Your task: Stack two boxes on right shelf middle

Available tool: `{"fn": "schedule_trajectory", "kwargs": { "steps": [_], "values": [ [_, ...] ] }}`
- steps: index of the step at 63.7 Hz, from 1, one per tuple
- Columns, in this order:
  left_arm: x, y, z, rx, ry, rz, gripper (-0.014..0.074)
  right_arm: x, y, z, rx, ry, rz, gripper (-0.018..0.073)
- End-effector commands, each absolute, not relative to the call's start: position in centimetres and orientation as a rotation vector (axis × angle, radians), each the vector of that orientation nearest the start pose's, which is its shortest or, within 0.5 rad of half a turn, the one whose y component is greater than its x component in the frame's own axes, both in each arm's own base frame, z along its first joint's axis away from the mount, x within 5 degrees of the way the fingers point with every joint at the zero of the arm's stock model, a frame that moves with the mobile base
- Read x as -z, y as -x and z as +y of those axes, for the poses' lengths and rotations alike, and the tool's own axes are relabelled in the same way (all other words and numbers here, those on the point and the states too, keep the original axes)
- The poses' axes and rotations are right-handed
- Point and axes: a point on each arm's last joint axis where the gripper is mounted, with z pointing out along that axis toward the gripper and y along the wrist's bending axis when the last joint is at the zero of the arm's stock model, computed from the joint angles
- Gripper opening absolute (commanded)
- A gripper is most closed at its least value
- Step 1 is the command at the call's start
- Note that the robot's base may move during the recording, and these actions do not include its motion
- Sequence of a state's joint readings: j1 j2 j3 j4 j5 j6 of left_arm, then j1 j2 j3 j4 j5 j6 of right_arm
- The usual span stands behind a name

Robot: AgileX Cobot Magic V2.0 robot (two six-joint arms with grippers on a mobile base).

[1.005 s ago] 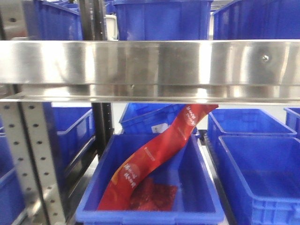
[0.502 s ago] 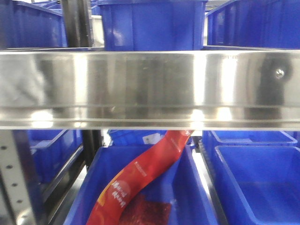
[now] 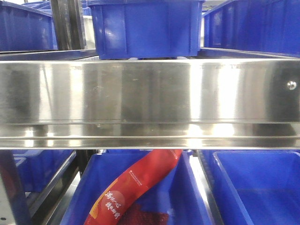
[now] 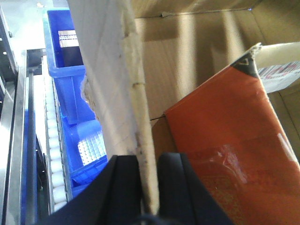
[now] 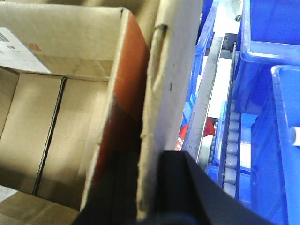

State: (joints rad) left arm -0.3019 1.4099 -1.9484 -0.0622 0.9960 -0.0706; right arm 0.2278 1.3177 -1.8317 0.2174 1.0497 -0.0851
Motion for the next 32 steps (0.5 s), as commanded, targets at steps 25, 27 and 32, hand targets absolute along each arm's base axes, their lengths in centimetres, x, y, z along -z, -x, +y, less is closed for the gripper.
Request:
{"fn": "schedule_trajectory", "kwargs": {
  "steps": [25, 27, 32],
  "values": [
    [-55.23, -24.94, -8.22, 0.316, -0.229, 1.843, -0.0111, -53.8, -22.72, 6.74, -0.328, 0.315, 1.926, -0.0153],
    [-55.23, -24.94, -8.22, 0.316, -0.229, 1.843, -0.0111, -53.8, -22.72, 6.74, -0.328, 0.315, 1.926, -0.0153],
    [-55.23, -24.94, -8.22, 0.316, -0.229, 1.843, -0.0111, -53.8, -22.72, 6.74, -0.328, 0.315, 1.926, -0.0153]
  ]
}}
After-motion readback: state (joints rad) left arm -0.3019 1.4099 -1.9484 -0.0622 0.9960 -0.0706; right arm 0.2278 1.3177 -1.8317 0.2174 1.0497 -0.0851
